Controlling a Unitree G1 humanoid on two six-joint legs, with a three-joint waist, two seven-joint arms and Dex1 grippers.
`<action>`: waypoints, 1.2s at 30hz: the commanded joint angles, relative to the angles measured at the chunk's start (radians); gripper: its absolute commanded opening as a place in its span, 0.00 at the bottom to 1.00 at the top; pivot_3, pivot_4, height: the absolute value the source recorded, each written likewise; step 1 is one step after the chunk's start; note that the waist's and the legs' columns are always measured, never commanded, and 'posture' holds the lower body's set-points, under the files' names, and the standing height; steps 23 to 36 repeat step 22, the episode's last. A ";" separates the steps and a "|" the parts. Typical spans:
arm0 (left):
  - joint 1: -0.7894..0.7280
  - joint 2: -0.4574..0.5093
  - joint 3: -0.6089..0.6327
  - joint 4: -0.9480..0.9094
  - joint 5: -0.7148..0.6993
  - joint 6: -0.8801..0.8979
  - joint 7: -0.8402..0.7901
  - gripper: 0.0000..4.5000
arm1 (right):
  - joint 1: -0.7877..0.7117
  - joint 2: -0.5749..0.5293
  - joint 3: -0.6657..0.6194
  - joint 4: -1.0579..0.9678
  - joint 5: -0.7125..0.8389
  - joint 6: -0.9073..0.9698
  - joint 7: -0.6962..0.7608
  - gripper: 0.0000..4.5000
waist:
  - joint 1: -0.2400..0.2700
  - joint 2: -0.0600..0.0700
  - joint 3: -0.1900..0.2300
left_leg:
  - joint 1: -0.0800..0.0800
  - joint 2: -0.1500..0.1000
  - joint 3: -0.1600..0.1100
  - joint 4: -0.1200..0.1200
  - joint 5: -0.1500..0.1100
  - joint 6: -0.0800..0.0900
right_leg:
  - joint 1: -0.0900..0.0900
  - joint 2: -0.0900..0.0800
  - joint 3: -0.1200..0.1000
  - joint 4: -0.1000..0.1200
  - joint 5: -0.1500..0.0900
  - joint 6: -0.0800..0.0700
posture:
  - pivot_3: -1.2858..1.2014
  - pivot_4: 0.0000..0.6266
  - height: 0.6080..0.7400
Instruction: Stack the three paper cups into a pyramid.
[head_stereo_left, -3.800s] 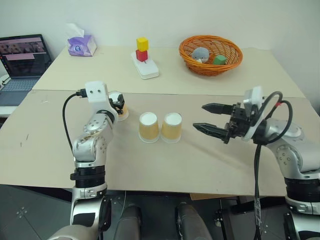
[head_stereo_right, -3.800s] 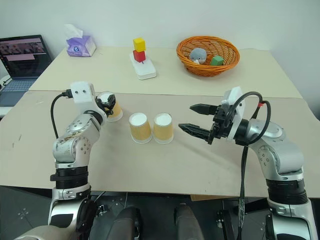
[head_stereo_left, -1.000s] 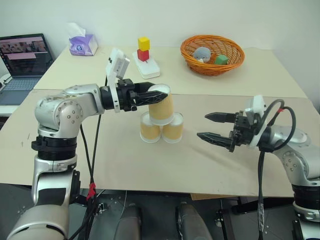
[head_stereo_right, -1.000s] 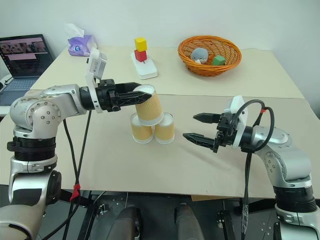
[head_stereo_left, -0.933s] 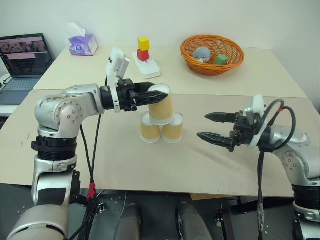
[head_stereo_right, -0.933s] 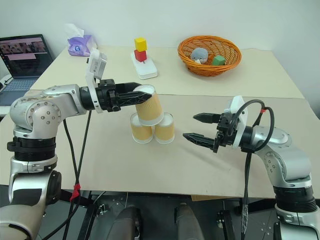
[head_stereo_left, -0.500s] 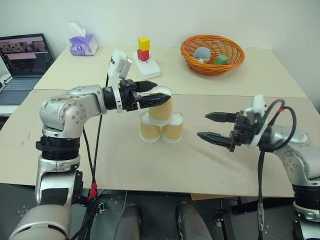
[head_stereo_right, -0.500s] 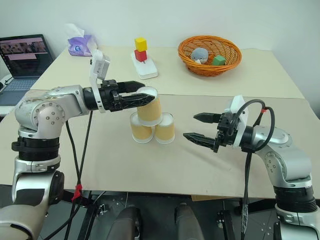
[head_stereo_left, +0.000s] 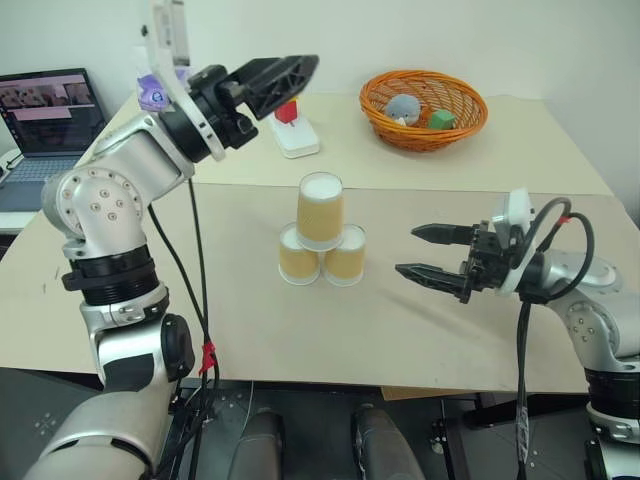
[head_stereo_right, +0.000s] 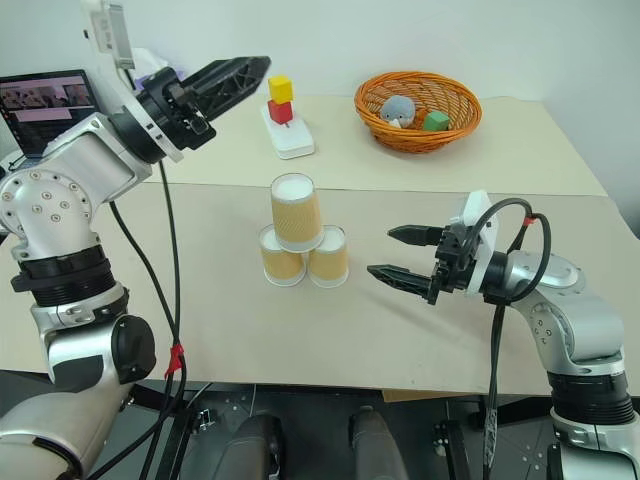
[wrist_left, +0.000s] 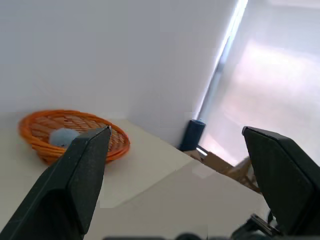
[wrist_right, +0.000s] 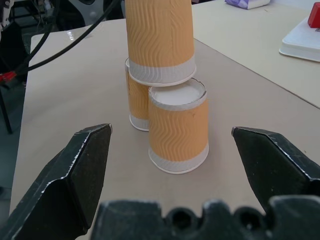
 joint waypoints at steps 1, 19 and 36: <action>0.098 -0.012 0.034 -0.106 0.034 0.011 0.164 1.00 | -0.002 -0.003 -0.053 0.010 -0.028 -0.042 -0.045 1.00 | -0.001 0.000 0.000 | 0.000 0.000 0.000 0.000 0.000 0.000 | 0.000 0.000 0.000 0.000 0.000 0.000 | 0.52 0.24 0.38; 0.616 -0.067 -0.002 -0.254 0.313 -0.267 0.372 1.00 | 0.175 0.341 -0.203 -0.078 -0.245 -0.104 -0.748 1.00 | 0.005 0.001 -0.001 | -0.001 0.000 0.002 0.000 0.001 -0.002 | -0.001 -0.001 0.001 0.002 0.000 0.000 | 0.52 0.24 0.38; 0.682 -0.070 -0.043 -0.245 0.373 -0.338 0.347 1.00 | 0.220 0.393 -0.195 -0.078 -0.307 -0.158 -0.816 1.00 | 0.002 0.001 -0.001 | -0.001 0.000 0.002 0.000 0.001 -0.001 | -0.002 0.000 0.001 0.002 0.000 0.000 | 0.52 0.24 0.38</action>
